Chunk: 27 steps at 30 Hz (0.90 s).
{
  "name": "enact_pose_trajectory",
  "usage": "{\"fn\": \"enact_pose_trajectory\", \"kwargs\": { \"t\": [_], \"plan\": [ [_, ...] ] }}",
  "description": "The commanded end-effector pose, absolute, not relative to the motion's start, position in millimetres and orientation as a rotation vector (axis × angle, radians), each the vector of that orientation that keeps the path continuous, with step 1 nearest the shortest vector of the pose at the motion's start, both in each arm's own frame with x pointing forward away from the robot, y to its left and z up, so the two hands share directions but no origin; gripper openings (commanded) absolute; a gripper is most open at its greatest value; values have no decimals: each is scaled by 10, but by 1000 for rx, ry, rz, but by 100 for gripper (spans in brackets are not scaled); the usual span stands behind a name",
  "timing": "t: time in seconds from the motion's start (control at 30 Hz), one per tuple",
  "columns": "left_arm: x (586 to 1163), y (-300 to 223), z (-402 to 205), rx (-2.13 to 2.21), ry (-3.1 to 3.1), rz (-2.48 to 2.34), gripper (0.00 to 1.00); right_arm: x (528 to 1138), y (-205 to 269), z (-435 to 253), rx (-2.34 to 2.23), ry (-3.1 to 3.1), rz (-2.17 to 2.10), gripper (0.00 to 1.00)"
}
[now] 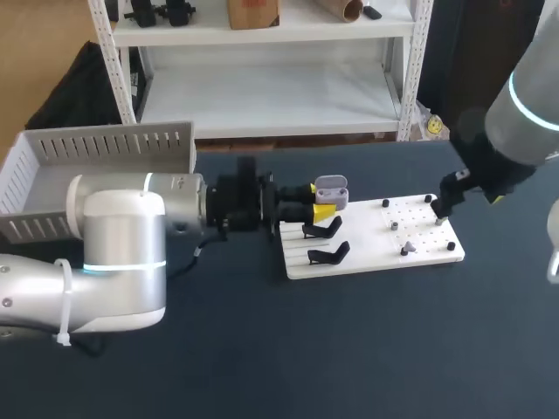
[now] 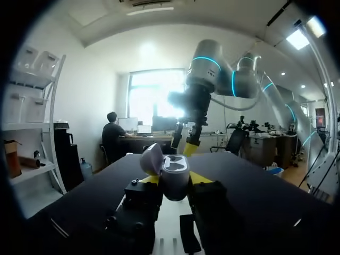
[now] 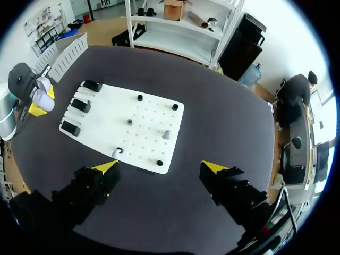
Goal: Pick up each earbud case from the left stands, insert the matching earbuds, close the lid, and place the case in the box.
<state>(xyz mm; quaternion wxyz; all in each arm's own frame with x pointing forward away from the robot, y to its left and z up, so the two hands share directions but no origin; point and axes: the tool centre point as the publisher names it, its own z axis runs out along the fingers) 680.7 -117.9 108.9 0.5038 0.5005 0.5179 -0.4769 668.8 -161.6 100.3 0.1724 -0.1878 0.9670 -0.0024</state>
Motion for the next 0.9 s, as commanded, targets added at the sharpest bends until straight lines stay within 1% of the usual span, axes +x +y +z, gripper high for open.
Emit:
{"fn": "enact_pose_trajectory", "kwargs": {
  "t": [0.03, 0.47, 0.8, 0.9],
  "plan": [
    [6807, -1163, 1096, 1190, 1254, -1159, 0, 6680, -1640, 920, -479, 2722, -233, 100],
    [6739, -1122, 1381, 1207, 1263, -1124, 0, 6738, -1749, 746, -437, 2772, -237, 100],
    [6736, -1119, 1393, 1210, 1257, -1141, 0, 6921, -1751, 657, -463, 2772, -232, 100],
    [6736, -1119, 1393, 1210, 1257, -1141, 0, 6976, -1683, 643, -476, 2765, -217, 100]
  ]
}}
